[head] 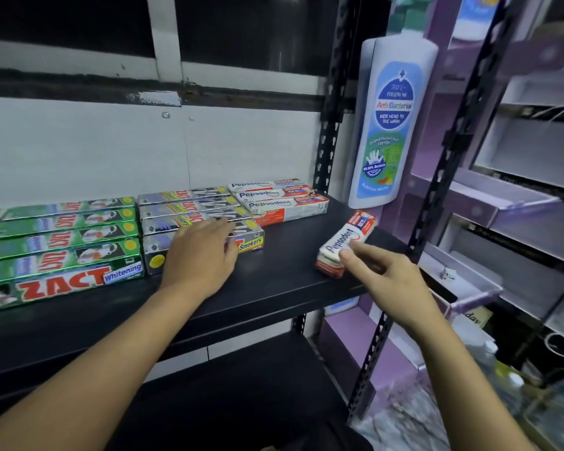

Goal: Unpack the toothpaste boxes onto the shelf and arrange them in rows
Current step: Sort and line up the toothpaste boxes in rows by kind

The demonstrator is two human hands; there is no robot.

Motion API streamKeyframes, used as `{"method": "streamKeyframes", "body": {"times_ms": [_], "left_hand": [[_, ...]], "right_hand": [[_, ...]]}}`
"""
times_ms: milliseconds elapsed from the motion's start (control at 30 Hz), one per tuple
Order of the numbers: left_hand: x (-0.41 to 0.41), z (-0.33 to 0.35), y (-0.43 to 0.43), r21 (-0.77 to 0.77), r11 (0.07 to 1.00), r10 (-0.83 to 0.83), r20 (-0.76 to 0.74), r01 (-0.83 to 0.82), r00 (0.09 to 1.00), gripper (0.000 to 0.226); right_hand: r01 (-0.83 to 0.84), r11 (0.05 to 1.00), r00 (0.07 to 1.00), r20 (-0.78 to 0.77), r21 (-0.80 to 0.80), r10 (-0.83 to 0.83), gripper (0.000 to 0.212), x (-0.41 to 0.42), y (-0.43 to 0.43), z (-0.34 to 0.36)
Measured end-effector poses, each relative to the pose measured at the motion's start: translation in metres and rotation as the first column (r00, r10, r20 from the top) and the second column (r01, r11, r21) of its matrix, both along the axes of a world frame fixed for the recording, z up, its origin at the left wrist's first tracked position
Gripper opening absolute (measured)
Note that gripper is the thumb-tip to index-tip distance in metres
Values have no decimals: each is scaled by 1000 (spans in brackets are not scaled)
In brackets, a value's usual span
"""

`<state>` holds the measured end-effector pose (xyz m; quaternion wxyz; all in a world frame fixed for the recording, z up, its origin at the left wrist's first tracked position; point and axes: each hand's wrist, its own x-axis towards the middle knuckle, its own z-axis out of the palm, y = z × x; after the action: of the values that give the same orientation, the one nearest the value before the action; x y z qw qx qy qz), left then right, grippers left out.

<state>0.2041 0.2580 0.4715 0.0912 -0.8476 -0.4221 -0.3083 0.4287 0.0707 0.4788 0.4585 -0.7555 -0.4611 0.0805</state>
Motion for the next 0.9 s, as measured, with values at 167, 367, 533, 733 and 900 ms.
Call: {"method": "streamKeyframes", "body": {"times_ms": [167, 367, 533, 733, 900], "left_hand": [[0, 0, 0, -10, 1000, -5, -1, 5, 1000, 27], [0, -1, 1, -18, 1000, 7, 3, -7, 1000, 28], [1, 0, 0, -37, 999, 19, 4, -18, 1000, 31], [2, 2, -5, -61, 998, 26, -2, -26, 1000, 36], [2, 3, -5, -77, 997, 30, 17, -29, 999, 38]], "right_hand": [[20, 1000, 968, 251, 4, -21, 44, 17, 8, -5], [-61, 950, 888, 418, -305, 191, 60, 44, 43, -1], [-115, 925, 863, 424, -362, 273, 58, 37, 76, 6], [-113, 932, 882, 396, -345, 254, 55, 26, 113, 8], [-15, 931, 896, 408, -365, 174, 54, 18, 138, 9]]}}
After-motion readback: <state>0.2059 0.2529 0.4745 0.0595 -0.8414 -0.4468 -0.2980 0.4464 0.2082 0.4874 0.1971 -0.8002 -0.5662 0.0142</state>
